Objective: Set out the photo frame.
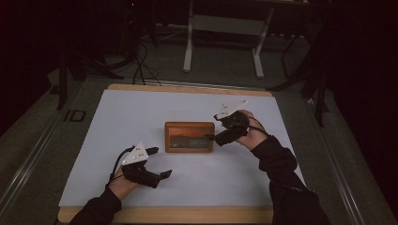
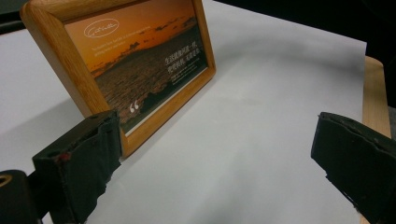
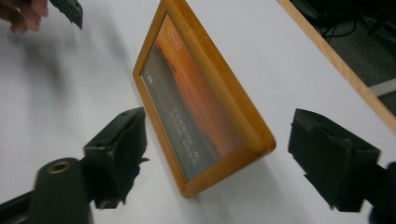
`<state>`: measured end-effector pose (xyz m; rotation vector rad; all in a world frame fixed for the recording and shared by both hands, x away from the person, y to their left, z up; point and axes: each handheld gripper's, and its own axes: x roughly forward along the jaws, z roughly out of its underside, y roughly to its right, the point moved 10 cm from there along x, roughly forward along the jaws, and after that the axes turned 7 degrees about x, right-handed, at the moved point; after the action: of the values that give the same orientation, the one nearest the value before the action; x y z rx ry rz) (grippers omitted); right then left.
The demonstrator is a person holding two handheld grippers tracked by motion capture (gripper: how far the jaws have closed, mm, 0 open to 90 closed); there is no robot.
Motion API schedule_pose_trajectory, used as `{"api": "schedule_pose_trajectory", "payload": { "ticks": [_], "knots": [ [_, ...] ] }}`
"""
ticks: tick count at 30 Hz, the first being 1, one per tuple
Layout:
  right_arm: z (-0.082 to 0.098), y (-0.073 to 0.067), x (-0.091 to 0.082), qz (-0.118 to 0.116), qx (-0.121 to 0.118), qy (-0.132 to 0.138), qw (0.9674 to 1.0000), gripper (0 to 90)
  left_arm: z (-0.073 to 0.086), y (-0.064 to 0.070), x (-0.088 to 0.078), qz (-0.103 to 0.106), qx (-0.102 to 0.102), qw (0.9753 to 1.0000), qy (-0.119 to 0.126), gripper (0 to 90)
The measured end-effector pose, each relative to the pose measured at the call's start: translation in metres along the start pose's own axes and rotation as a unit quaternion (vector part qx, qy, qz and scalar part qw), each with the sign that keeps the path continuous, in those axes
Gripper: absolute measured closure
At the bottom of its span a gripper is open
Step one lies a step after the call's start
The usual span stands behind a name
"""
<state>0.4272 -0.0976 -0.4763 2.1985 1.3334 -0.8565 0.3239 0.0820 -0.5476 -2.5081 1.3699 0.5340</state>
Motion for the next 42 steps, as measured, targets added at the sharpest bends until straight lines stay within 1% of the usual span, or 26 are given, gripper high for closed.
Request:
{"api": "schedule_pose_trajectory", "payload": {
  "ticks": [1,3,5,9,11,13,16,18,19,23,25,28,31,33,35,36,40,42],
  "knots": [
    [0.005,-0.001,-0.004,-0.007,0.014,0.008,0.9999,15.1,-0.001,0.0,-0.001,-0.001,0.0,1.0,0.001,2.7],
    [0.009,-0.001,-0.006,-0.004,0.019,0.013,0.9997,14.6,-0.001,0.0,-0.001,-0.001,0.0,1.0,0.001,2.6],
    [0.013,-0.002,-0.008,-0.009,0.025,0.012,0.9996,14.5,-0.001,-0.001,-0.001,-0.001,-0.001,1.0,0.001,2.7],
    [0.025,-0.005,-0.009,-0.003,0.025,0.009,0.9996,14.5,-0.001,0.0,-0.001,-0.001,-0.001,1.0,0.001,2.7],
    [0.028,-0.006,-0.009,-0.002,0.024,0.007,0.9997,14.5,-0.001,0.0,-0.001,-0.001,-0.001,1.0,0.001,2.7],
    [0.036,-0.01,-0.009,-0.004,0.027,0.008,0.9996,14.3,-0.001,0.0,-0.001,-0.002,0.0,1.0,0.001,2.7],
    [0.043,-0.014,-0.009,0.003,0.022,0.008,0.9997,14.3,-0.001,0.0,-0.001,-0.006,0.007,1.0,0.003,2.7],
    [0.047,-0.018,-0.009,-0.004,0.026,0.013,0.9996,14.3,-0.001,0.0,-0.001,-0.005,0.006,1.0,0.003,2.6],
    [0.049,-0.02,-0.009,-0.002,0.023,0.014,0.9996,14.3,-0.001,0.0,-0.001,-0.005,0.007,1.0,0.004,2.7],
    [0.06,-0.028,-0.007,-0.005,0.026,0.014,0.9996,14.4,-0.002,0.001,-0.001,-0.005,0.01,0.9999,0.004,2.6],
    [0.065,-0.032,-0.007,-0.01,0.034,0.016,0.9992,14.4,-0.002,0.002,-0.001,-0.004,0.011,0.9999,0.005,2.6],
    [0.073,-0.036,-0.007,-0.012,0.042,0.025,0.9987,14.6,-0.002,0.001,-0.002,-0.004,0.01,0.9999,0.006,2.7],
    [0.083,-0.039,-0.006,-0.008,0.047,0.025,0.9986,14.6,-0.003,0.001,-0.002,-0.004,0.009,0.9999,0.007,2.7],
    [0.088,-0.042,-0.005,-0.012,0.051,0.025,0.9983,14.6,-0.003,0.002,-0.002,-0.003,0.009,0.9999,0.007,2.7],
    [0.091,-0.042,-0.005,-0.011,0.053,0.024,0.9982,14.6,-0.003,0.002,-0.002,-0.003,0.009,0.9999,0.007,2.7],
    [0.098,-0.044,-0.004,-0.016,0.061,0.024,0.9978,14.6,-0.003,0.002,-0.002,-0.003,0.009,0.9999,0.008,2.7],
    [0.107,-0.047,-0.005,-0.014,0.068,0.028,0.9972,14.6,-0.003,0.002,-0.002,-0.003,0.009,0.9999,0.008,2.7],
    [0.113,-0.047,-0.006,-0.01,0.067,0.027,0.9973,14.6,-0.003,0.002,-0.002,-0.003,0.009,0.9999,0.008,2.7]
  ]
}}
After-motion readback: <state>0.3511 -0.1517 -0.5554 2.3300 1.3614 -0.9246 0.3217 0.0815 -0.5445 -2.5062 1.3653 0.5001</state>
